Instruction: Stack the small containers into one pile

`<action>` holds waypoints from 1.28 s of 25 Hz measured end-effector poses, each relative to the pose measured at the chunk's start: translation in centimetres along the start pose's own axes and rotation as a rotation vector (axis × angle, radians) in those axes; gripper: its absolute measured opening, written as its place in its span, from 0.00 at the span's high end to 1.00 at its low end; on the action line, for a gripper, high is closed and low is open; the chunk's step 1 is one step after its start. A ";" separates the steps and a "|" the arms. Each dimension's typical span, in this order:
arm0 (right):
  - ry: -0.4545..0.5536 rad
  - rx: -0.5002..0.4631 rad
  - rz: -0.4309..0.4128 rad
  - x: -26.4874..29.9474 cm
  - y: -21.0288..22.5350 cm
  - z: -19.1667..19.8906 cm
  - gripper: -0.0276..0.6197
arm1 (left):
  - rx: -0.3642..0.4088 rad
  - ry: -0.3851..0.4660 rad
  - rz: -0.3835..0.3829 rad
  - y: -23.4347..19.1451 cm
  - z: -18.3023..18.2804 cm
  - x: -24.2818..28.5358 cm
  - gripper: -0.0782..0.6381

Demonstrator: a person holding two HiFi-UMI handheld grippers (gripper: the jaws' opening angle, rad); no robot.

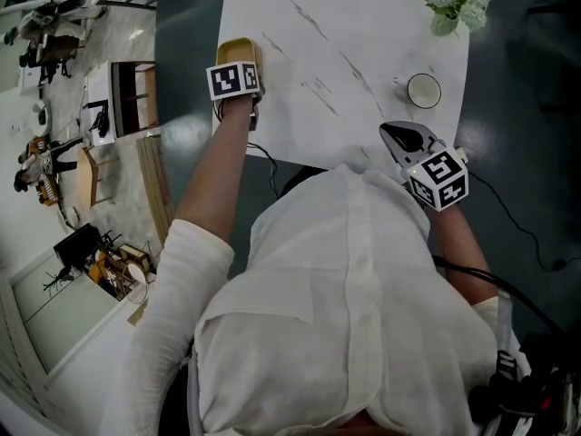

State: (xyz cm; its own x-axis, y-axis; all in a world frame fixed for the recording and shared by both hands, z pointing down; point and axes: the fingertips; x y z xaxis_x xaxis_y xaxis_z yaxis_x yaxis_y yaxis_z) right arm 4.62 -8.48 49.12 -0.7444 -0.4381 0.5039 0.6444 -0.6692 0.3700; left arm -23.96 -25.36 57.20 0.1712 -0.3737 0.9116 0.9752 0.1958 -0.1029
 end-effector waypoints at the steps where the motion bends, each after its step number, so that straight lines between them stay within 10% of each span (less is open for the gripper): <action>1: -0.001 0.000 -0.001 0.0 0.0 0.0 0.95 | 0.000 0.001 0.000 0.0 0.0 0.0 0.79; 16: -0.005 -0.017 -0.026 -0.3 -1.1 0.4 0.95 | -0.010 0.056 -0.001 0.0 0.8 -1.8 0.77; 23: -0.021 -0.041 -0.019 -0.3 -1.5 1.3 0.95 | 0.054 0.217 -0.014 1.9 0.8 -5.1 0.77; 32: -0.002 -0.116 0.013 0.1 -5.3 0.2 0.95 | 0.089 0.435 0.308 6.9 3.3 -12.6 0.88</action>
State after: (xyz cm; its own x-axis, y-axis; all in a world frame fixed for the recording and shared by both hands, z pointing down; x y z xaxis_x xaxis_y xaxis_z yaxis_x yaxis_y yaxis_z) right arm 1.18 -4.88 47.35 -0.7356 -0.4459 0.5099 0.6293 -0.7285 0.2708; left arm -19.87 -16.34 46.34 0.5077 -0.6241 0.5938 0.8585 0.4244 -0.2879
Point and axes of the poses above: the fingertips, and each gripper's own axes: x forward along the fingers, y to its right, z out of its underside, and after that the axes turned 4 degrees about z, right-handed
